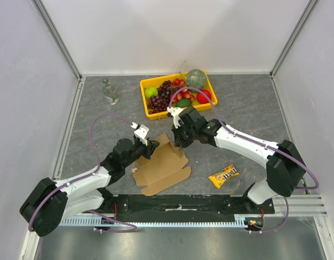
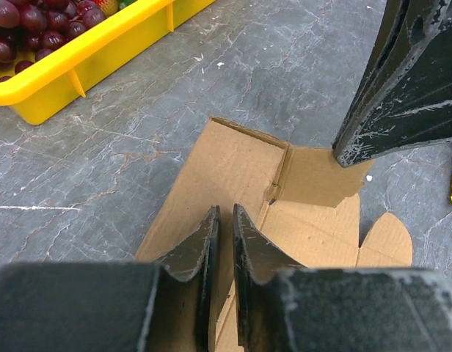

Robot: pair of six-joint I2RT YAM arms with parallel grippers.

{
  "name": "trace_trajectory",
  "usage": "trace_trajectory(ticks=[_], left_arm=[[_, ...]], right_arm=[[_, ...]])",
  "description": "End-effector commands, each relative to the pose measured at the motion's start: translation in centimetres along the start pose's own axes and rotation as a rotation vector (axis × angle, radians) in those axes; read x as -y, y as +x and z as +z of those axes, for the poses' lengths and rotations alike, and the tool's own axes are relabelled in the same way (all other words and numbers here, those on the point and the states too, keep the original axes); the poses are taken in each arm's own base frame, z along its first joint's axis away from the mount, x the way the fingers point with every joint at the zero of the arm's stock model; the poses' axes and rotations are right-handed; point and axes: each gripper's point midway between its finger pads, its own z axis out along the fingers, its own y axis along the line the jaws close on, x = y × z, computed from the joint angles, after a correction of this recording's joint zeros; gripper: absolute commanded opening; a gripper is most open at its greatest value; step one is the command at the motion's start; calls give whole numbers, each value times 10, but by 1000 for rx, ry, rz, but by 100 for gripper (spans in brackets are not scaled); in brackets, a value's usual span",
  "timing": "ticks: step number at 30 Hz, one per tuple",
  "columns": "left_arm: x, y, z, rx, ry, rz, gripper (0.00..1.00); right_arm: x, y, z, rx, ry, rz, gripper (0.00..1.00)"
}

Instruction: Fold the paper box

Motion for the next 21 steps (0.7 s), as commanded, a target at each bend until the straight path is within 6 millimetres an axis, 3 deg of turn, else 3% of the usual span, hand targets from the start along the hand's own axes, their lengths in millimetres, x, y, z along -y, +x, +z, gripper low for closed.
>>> trace_trajectory(ticks=[1,9,13,16,21], left_arm=[[0,-5,2,23,-9,-23,16],[4,-1,6,-2,13,-20,3],[7,1,8,-18,31,-17,2],[8,3,10,-27,38,-14,2],[9,6,12,-46,46,-13,2]], right_arm=[[-10,-9,5,48,-20,20,0],[-10,7,15,34,-18,42,1],[-10,16,18,21,-18,47,3],[-9,19,18,19,-17,48,7],[-9,16,13,38,-17,36,22]])
